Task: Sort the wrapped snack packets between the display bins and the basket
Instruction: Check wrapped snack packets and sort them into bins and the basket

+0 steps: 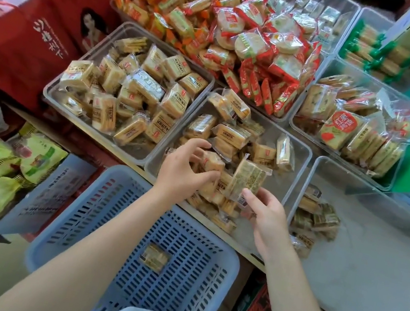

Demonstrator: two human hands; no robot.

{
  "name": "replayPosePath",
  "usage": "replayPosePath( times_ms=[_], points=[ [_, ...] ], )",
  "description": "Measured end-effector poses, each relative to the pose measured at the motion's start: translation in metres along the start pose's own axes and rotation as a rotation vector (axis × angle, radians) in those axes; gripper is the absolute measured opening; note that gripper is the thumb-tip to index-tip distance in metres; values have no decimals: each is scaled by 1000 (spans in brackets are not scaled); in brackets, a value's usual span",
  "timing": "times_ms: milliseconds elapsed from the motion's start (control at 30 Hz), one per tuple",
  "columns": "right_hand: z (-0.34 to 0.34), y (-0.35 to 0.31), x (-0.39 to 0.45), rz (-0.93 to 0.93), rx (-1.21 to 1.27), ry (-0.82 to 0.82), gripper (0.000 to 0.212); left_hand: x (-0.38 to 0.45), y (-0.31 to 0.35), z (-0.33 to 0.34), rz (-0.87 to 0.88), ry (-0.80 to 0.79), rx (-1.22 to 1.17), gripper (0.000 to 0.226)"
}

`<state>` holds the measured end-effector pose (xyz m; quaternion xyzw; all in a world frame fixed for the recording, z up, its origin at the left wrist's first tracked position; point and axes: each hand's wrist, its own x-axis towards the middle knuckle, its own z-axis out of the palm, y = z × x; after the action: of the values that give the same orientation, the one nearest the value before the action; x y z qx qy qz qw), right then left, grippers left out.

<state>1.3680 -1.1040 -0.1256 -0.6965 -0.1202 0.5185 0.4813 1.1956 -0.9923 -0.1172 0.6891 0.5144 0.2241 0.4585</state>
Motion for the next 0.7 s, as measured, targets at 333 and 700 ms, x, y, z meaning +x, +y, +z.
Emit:
replayPosePath(
  times_ms=[333,700],
  points=[
    [0,-9,-93,-98,-134,-347,60,-68,18,-16,-475,-371,-787,58],
    [22,7,-167,-273,-302,-107,11,-141,9,-38,-200,-388,-635,56]
  ],
)
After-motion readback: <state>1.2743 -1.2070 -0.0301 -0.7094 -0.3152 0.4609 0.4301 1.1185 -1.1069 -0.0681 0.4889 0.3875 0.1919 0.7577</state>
